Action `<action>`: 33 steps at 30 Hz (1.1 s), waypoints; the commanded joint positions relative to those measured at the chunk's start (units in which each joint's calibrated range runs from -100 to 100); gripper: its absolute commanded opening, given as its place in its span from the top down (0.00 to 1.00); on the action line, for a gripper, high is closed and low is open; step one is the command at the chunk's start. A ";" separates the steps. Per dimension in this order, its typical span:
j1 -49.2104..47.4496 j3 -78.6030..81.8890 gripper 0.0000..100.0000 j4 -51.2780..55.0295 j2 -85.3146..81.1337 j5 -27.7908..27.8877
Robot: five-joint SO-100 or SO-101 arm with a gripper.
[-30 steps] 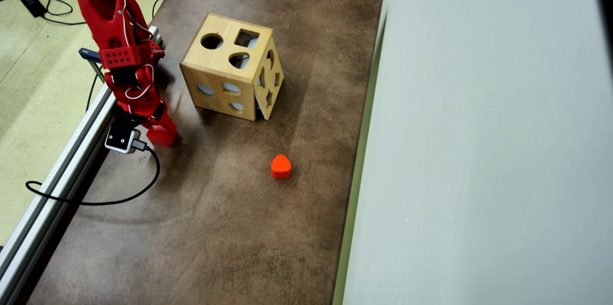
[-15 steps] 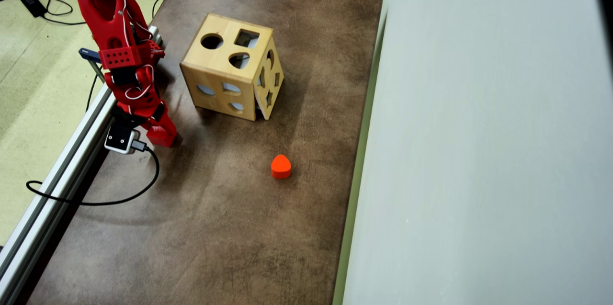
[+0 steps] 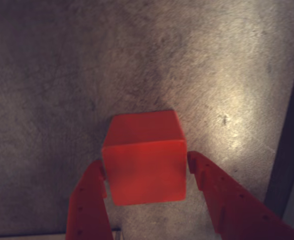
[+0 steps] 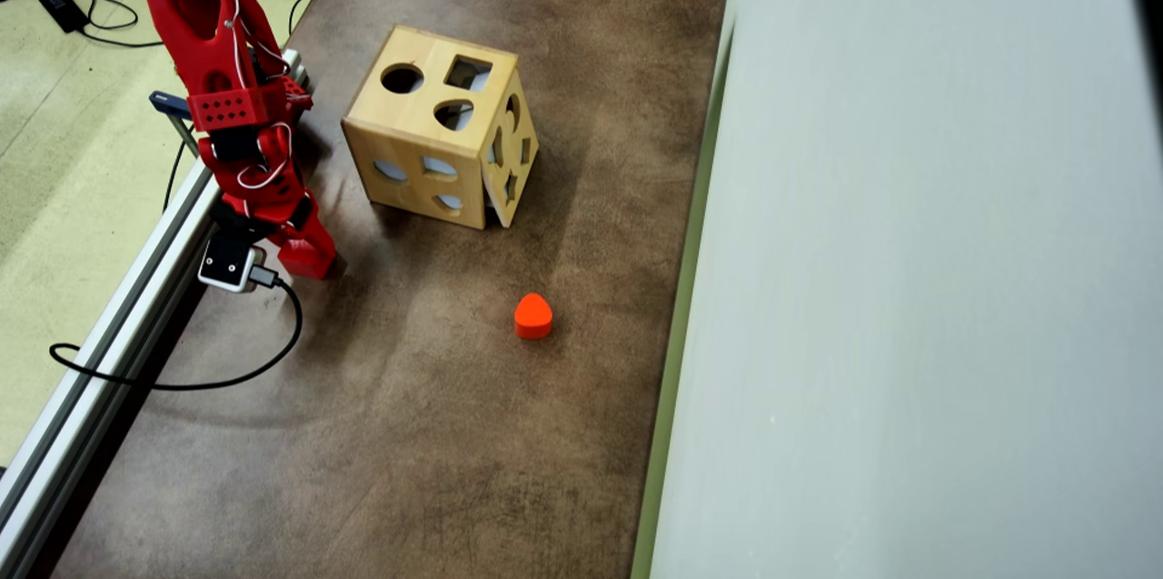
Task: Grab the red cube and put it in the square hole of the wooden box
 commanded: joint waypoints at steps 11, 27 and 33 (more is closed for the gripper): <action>0.32 -0.66 0.74 -0.84 -0.22 -0.10; -0.20 -0.40 0.90 -4.30 -0.22 -0.15; -0.27 -0.40 0.95 -3.97 -0.22 -0.10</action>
